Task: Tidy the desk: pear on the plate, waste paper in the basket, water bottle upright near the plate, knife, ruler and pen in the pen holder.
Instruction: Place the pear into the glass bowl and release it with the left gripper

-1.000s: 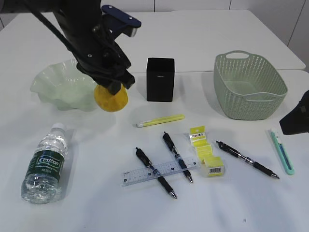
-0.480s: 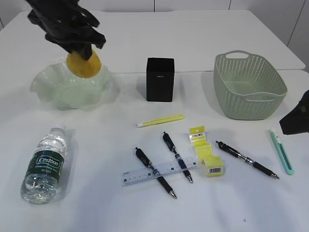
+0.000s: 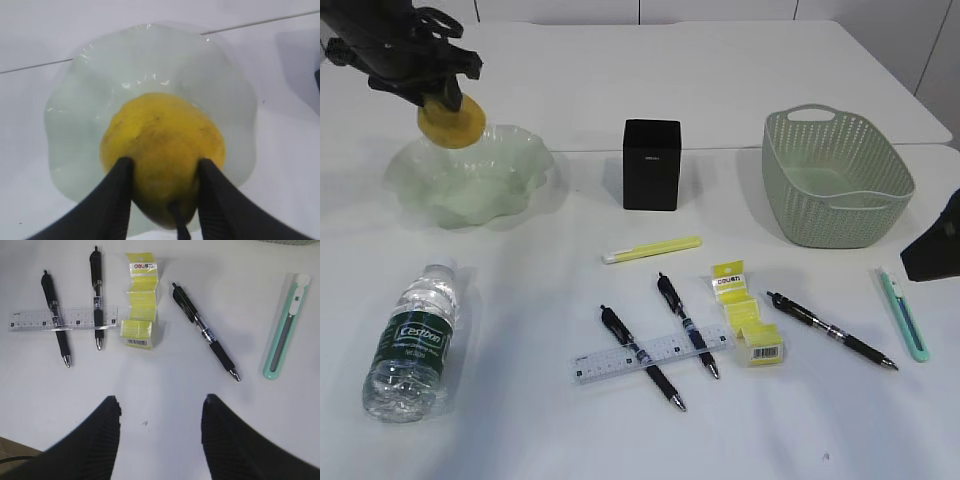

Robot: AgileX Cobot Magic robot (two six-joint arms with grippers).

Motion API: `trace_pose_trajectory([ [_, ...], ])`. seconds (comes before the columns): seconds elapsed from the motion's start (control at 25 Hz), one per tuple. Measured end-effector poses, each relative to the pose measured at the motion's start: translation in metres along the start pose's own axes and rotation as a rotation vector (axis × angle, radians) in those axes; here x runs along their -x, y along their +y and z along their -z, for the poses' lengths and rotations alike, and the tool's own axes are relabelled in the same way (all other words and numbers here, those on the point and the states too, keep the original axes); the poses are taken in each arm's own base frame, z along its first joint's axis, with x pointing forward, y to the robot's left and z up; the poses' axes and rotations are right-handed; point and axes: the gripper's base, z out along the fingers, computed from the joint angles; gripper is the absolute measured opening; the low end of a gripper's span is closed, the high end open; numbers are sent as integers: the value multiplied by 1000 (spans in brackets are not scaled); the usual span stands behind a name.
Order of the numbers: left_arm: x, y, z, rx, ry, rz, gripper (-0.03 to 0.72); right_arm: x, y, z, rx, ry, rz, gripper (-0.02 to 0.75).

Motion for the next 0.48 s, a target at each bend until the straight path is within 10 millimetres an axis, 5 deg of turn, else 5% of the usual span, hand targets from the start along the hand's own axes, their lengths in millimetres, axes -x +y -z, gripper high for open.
trace_pose_trajectory([
  [0.48,2,16,-78,-4,57,81,260,-2,0,-1,8,27,-1,391],
])
